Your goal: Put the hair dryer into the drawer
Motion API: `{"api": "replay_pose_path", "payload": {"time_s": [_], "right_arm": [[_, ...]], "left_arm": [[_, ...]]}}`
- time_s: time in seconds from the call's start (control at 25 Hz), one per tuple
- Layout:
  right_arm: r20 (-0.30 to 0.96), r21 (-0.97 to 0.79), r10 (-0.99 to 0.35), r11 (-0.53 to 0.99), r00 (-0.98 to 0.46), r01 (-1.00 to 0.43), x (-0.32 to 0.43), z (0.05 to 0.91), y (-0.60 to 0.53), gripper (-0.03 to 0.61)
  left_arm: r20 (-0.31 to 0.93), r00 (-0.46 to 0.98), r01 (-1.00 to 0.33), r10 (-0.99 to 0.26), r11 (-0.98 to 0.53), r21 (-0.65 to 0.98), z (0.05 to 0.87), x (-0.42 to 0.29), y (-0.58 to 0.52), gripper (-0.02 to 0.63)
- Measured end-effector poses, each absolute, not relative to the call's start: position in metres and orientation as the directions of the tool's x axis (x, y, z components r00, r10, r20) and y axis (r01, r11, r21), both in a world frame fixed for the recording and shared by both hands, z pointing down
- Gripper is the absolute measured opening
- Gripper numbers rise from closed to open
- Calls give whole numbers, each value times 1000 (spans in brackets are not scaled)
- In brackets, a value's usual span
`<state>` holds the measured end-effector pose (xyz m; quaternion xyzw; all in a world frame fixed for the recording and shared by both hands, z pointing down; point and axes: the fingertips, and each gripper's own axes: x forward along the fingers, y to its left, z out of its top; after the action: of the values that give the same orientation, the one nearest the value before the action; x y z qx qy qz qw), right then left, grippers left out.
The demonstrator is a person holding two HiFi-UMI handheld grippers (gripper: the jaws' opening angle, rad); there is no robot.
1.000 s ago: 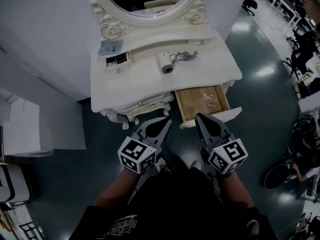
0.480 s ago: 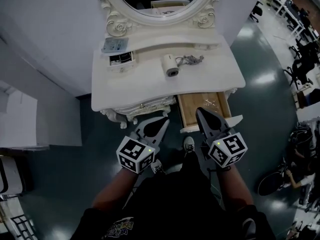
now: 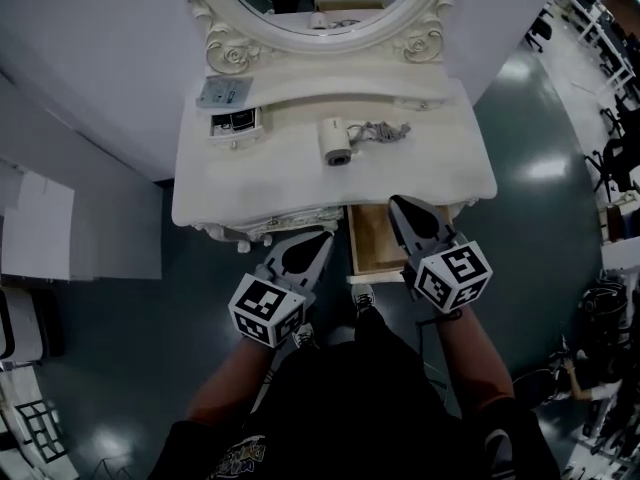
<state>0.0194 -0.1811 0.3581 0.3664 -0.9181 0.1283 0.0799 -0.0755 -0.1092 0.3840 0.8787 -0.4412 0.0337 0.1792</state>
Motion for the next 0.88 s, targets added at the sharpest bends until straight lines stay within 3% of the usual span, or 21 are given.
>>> {"api": "replay_pose_path", "payload": {"time_s": [0.76,0.84,0.88], "right_arm": [[370,-145,-485,812,-792,-565,44,425,-303,34],[387,-136,-462,828,-798,-544,44,430,-312,60],[395,-130,-450,836,-801,-533,43,433,-316,103]], "left_arm": [[288,513,-846,-809,-419,329,430,-23,-183,3],[298,504,-853,-811,-412,321,434,-21,-185,3],[302,497,-856,-813,-403,323,436,-20,-186,3]]}}
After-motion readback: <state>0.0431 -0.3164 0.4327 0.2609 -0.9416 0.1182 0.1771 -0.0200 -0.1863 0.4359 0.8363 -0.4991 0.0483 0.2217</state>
